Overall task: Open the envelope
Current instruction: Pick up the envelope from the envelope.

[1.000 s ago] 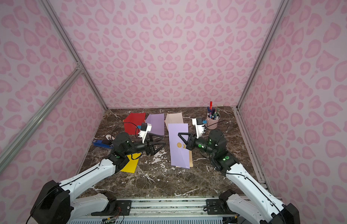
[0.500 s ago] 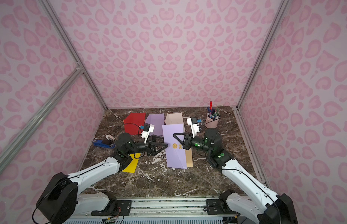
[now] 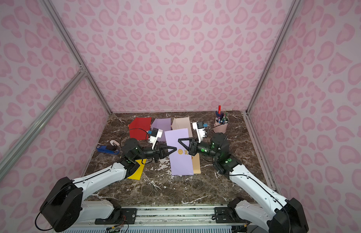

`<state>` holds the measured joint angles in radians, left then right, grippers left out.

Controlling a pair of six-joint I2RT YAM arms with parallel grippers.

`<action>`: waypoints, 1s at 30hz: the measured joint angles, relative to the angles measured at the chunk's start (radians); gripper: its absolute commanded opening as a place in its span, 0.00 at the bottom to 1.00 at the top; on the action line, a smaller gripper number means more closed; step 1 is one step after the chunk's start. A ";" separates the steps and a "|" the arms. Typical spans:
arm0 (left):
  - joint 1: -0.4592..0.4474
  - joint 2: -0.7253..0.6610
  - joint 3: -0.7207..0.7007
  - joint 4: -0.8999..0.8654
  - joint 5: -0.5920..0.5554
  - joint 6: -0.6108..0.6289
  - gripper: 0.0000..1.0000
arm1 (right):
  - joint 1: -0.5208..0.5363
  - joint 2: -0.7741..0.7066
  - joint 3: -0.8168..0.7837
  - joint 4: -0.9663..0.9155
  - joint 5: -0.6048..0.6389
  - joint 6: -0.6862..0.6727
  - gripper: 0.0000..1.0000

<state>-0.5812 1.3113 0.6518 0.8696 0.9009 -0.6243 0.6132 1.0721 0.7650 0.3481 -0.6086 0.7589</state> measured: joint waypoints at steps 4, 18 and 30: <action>-0.002 -0.002 0.000 -0.005 0.005 0.005 0.05 | 0.001 -0.014 -0.004 -0.014 0.001 -0.007 0.16; 0.031 -0.065 0.161 -0.441 0.062 0.360 0.05 | -0.018 -0.069 0.121 -0.296 -0.053 -0.293 0.37; 0.049 -0.006 0.171 -0.488 0.264 0.478 0.05 | -0.019 -0.115 0.095 -0.409 -0.112 -0.457 0.36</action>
<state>-0.5323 1.3052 0.8223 0.3820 1.1652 -0.1467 0.5945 0.9569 0.8597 -0.0612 -0.7204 0.3023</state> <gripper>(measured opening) 0.051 0.351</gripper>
